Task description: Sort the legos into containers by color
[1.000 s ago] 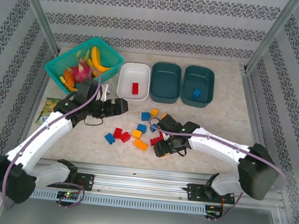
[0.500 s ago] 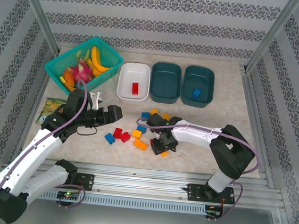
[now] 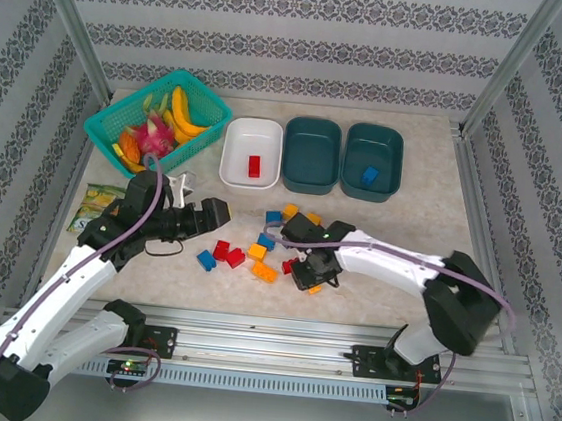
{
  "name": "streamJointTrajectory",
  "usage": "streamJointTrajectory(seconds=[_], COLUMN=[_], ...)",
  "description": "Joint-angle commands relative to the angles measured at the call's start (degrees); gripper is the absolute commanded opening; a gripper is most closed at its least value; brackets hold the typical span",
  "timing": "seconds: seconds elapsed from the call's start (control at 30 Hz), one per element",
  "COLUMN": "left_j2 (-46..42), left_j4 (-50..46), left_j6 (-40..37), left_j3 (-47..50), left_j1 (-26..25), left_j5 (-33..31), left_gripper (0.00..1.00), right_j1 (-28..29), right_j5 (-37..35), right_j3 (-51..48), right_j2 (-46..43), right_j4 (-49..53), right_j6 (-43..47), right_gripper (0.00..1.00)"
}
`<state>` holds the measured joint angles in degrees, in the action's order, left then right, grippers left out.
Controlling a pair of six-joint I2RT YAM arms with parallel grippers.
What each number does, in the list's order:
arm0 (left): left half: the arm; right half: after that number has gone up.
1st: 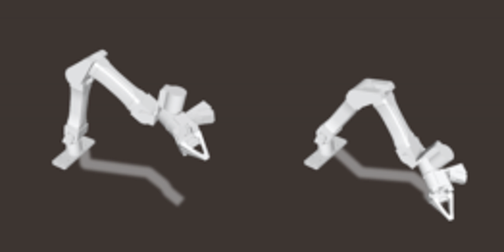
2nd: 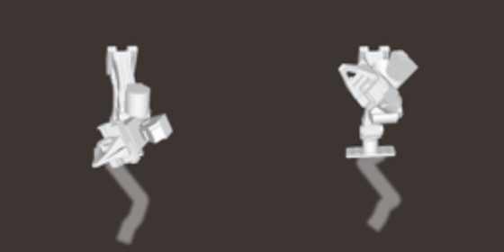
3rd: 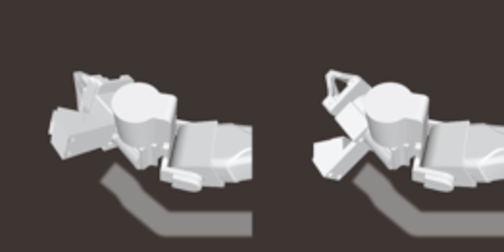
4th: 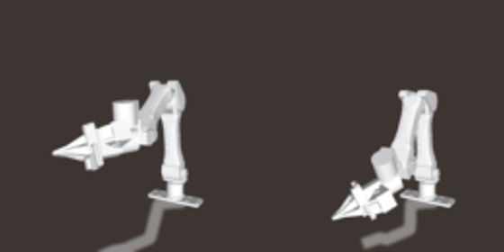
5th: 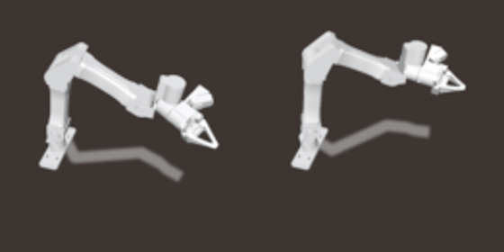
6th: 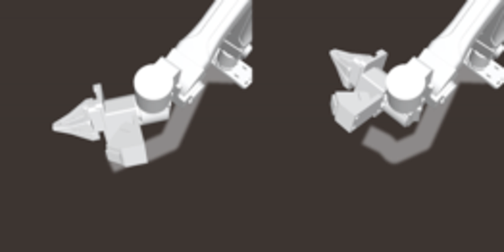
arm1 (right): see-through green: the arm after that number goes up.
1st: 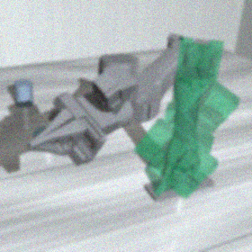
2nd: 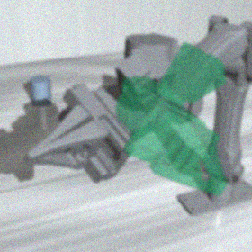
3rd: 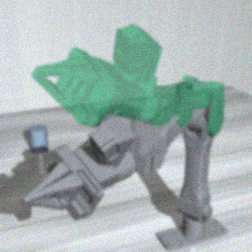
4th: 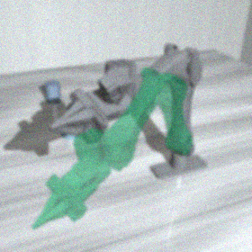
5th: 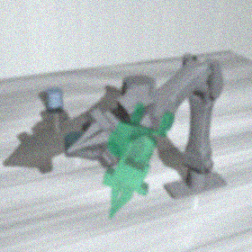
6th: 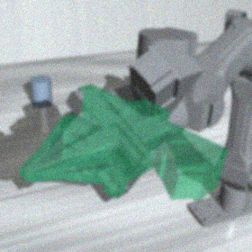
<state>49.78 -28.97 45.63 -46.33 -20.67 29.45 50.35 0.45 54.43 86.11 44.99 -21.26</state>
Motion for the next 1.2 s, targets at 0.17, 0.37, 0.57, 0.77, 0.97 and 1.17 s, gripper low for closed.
streamJointTrajectory(seconds=[0.17, 0.37, 0.57, 0.77, 0.97, 1.17], left_j2=[9.5, 20.8, 30.1, 34.8, 35.6, 35.0], left_j4=[10.6, 12.0, 14.5, 14.4, 13.5, 11.7], left_j6=[3.2, 2.9, 2.6, 1.3, 1.1, 0.3], left_j3=[-9.1, -17.6, -23.7, -26.4, -25.8, -25.1], left_j1=[-1.0, 0.2, 1.7, 2.5, 2.5, 2.5], left_j5=[-2.0, -3.7, -3.0, -3.3, -3.5, -3.9], left_gripper=[0.89, 0.89, 0.88, 0.88, 0.87, 0.87], right_j1=[-10.0, -18.8, -25.1, -28.1, -28.9, -28.9], right_j5=[1.6, 2.7, 2.1, 1.1, 1.4, 1.7], right_j3=[16.8, 33.4, 51.5, 65.9, 75.9, 78.5], right_j2=[-3.6, 12.8, 32.4, 45.9, 55.4, 58.4], right_j4=[5.3, 0.4, 0.3, 1.5, 4.5, 5.4], right_j6=[-1.3, -2.6, -5.5, -5.9, -6.3, -7.3], right_gripper=[0.26, 0.25, 0.25, 0.26, 0.28, 0.36])
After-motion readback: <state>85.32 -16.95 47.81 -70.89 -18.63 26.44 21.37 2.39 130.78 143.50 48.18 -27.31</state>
